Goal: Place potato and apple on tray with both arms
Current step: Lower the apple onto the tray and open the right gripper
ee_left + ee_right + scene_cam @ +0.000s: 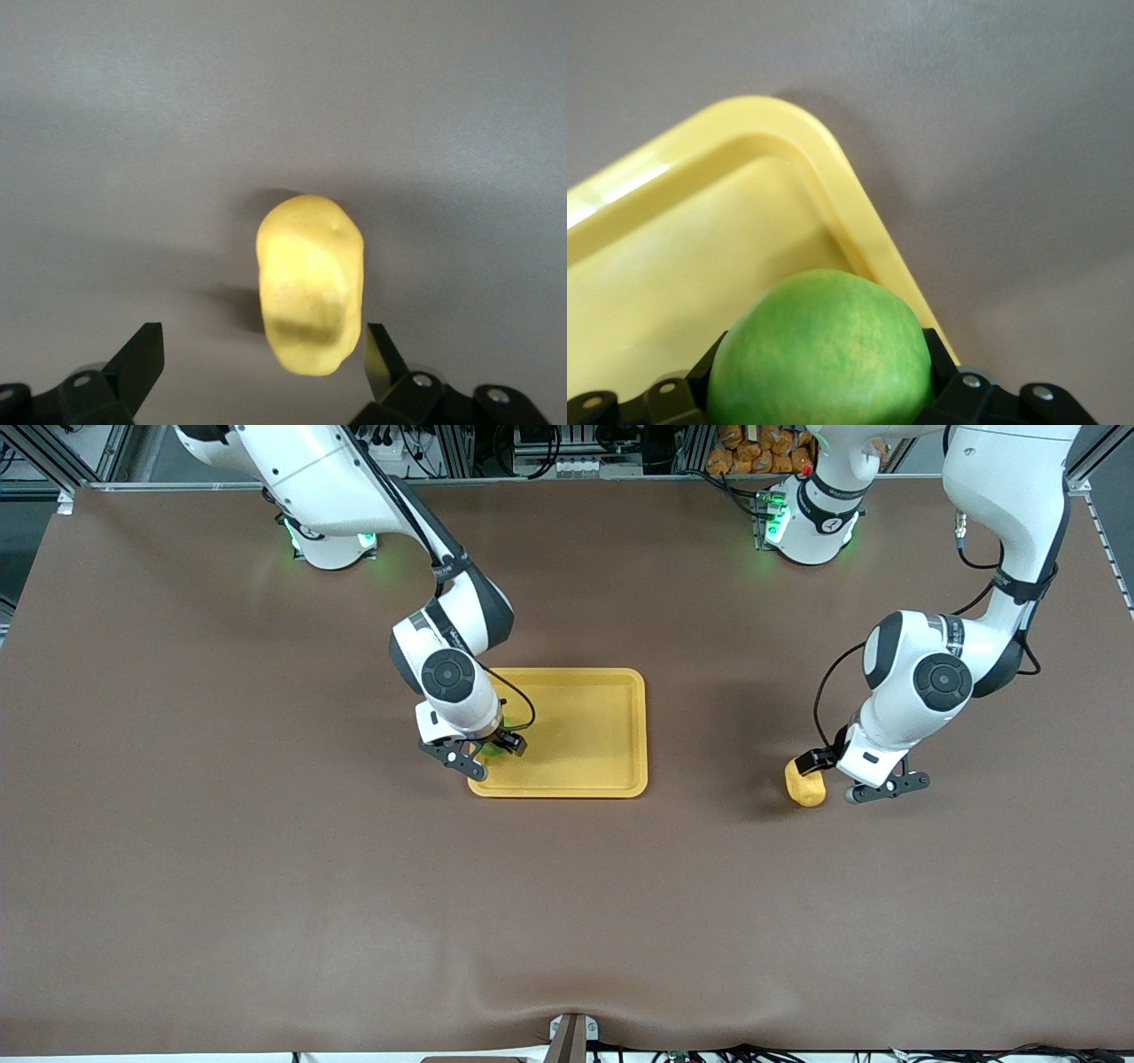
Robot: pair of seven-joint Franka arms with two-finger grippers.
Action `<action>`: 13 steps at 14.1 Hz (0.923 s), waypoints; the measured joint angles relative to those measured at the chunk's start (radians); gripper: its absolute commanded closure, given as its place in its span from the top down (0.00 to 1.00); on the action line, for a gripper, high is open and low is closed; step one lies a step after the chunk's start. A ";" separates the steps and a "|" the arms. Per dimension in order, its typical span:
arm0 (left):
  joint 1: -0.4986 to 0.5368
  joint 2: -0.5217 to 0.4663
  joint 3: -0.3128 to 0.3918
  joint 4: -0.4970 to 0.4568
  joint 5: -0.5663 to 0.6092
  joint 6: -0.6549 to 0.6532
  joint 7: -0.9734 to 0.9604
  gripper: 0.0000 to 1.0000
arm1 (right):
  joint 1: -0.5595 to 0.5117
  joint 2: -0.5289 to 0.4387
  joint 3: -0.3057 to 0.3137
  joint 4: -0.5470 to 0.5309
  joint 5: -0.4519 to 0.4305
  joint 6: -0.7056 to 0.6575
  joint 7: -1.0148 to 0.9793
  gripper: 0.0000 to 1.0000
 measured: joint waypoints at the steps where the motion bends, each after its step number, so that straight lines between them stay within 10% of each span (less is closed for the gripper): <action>1: -0.001 0.011 0.000 0.001 0.000 0.012 -0.004 1.00 | 0.002 0.006 0.000 0.002 0.000 0.000 0.000 1.00; 7: -0.002 0.066 -0.003 0.024 0.000 0.039 -0.031 0.78 | 0.010 0.004 -0.001 0.018 0.045 -0.004 0.001 1.00; 13: -0.012 0.083 -0.003 0.038 0.000 0.042 -0.035 0.00 | -0.146 -0.177 -0.038 0.069 0.044 -0.262 -0.166 1.00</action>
